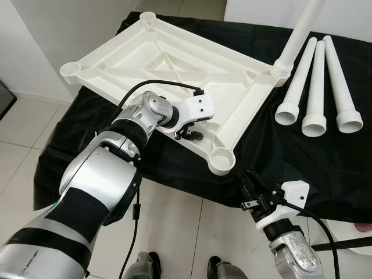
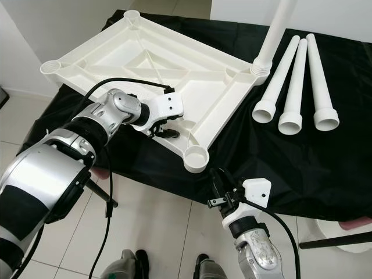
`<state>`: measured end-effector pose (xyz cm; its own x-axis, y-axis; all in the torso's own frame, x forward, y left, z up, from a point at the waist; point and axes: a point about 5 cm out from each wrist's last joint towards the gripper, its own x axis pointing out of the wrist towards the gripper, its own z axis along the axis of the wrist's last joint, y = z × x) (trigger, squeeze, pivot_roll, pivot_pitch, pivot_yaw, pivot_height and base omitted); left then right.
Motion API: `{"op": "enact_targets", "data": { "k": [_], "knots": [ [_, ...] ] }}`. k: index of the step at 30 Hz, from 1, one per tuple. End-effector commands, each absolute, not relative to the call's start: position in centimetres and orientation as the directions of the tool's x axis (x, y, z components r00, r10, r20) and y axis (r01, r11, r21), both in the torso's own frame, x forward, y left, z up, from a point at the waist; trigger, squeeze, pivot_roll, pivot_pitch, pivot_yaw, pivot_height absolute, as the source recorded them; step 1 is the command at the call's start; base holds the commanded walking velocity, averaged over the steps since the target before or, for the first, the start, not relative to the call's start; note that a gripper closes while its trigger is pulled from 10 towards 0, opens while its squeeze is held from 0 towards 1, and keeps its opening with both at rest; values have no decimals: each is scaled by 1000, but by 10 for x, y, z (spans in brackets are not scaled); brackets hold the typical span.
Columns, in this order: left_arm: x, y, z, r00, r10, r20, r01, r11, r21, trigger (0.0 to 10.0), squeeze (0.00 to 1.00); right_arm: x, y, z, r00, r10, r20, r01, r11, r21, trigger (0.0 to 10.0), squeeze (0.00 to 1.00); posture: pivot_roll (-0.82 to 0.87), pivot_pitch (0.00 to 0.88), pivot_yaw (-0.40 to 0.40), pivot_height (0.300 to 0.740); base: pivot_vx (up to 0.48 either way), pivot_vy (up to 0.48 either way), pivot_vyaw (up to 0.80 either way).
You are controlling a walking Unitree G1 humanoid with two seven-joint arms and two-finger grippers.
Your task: Building children table
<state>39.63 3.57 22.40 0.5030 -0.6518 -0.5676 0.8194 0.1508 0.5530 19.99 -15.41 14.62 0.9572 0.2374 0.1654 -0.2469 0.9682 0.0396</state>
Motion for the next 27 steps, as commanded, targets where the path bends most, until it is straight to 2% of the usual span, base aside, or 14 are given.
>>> {"op": "enact_targets", "data": {
  "k": [1, 2, 3, 4, 17, 23, 27],
  "knots": [
    [396, 43, 205, 518, -593, -617, 827, 165, 537, 9922, 0, 196, -155, 143, 963, 228, 140, -236, 971, 40, 10000, 0, -102, 218, 80, 740, 0, 0, 0],
    [396, 44, 202, 517, -585, -625, 829, 160, 536, 7725, 0, 196, -155, 143, 964, 225, 140, -233, 972, 42, 10000, 0, -102, 218, 82, 740, 0, 0, 0],
    [396, 44, 202, 517, -585, -625, 829, 160, 536, 7725, 0, 196, -155, 143, 964, 225, 140, -233, 972, 42, 10000, 0, -102, 218, 82, 740, 0, 0, 0],
    [395, 45, 200, 514, -578, -633, 831, 152, 535, 0, 0, 196, -155, 143, 964, 224, 139, -232, 972, 43, 10000, 0, -102, 218, 83, 740, 0, 0, 0],
    [390, 49, 187, 442, -557, -704, 866, 58, 497, 0, 0, 194, -157, 143, 969, 215, 126, -222, 974, 43, 10000, 0, -102, 233, 92, 740, 0, 0, 0],
    [384, 44, 181, 366, -585, -724, 896, 11, 444, 0, 0, 194, -157, 142, 970, 210, 122, -217, 975, 42, 10000, 0, -96, 236, 95, 740, 0, 0, 0],
    [383, 42, 181, 357, -597, -719, 898, 6, 441, 0, 0, 195, -158, 142, 970, 209, 122, -215, 976, 41, 10000, 0, -96, 236, 96, 740, 0, 0, 0]
  ]
}}
